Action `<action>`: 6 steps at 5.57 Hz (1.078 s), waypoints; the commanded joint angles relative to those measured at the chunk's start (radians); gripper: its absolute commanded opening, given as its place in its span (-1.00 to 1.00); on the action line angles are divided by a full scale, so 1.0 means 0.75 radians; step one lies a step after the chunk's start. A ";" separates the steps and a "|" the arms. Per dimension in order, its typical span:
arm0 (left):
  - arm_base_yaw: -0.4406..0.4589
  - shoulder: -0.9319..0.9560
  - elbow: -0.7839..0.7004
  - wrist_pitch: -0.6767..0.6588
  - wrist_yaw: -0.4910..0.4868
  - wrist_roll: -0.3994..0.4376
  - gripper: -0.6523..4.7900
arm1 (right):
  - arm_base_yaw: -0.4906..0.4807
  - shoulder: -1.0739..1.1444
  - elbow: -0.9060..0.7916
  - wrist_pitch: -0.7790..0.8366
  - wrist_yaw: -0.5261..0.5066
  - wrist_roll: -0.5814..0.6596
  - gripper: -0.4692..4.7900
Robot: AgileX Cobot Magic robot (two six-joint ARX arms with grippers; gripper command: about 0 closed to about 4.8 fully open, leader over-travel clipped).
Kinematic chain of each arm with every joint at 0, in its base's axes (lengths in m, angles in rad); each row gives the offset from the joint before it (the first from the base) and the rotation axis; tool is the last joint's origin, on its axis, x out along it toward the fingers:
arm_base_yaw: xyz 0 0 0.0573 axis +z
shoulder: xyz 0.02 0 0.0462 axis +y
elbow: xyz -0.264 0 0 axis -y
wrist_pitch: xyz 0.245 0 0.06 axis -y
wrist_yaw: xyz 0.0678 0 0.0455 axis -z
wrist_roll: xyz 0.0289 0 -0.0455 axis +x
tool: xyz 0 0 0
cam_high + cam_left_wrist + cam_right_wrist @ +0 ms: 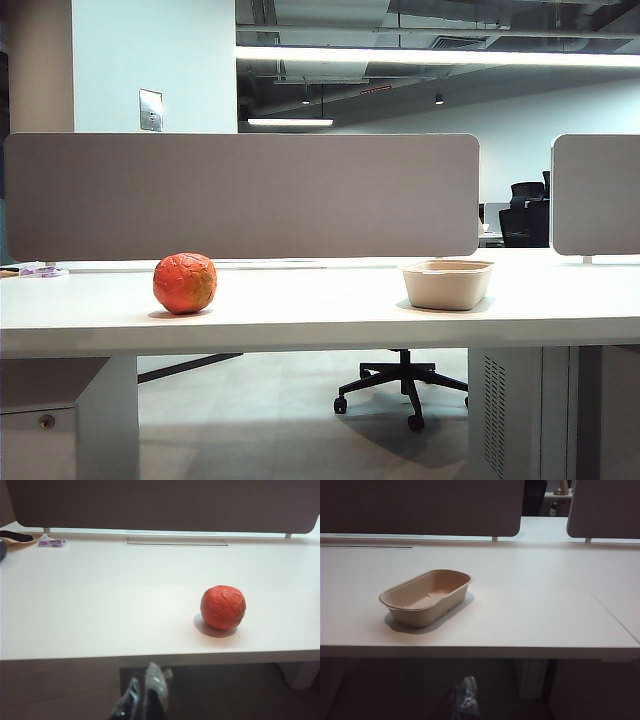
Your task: Pick up the orange and place it into the paper lunchbox.
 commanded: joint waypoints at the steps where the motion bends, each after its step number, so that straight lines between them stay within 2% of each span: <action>1: -0.001 -0.005 -0.002 -0.002 0.005 -0.019 -0.78 | 0.002 -0.001 0.001 0.023 -0.008 0.015 -0.84; 3: -0.001 -0.005 0.003 0.004 0.005 -0.019 -0.78 | 0.002 -0.001 0.031 0.022 -0.007 0.015 -0.84; 4: -0.001 0.012 0.191 -0.069 -0.070 -0.143 -0.78 | 0.001 0.062 0.363 -0.133 0.049 0.058 -0.84; 5: -0.001 0.201 0.371 -0.048 -0.089 -0.138 -0.78 | 0.001 0.268 0.578 -0.131 0.047 0.056 -0.84; 6: -0.001 0.376 0.482 0.004 -0.083 -0.138 -0.78 | 0.002 0.389 0.693 -0.122 0.037 0.048 -0.84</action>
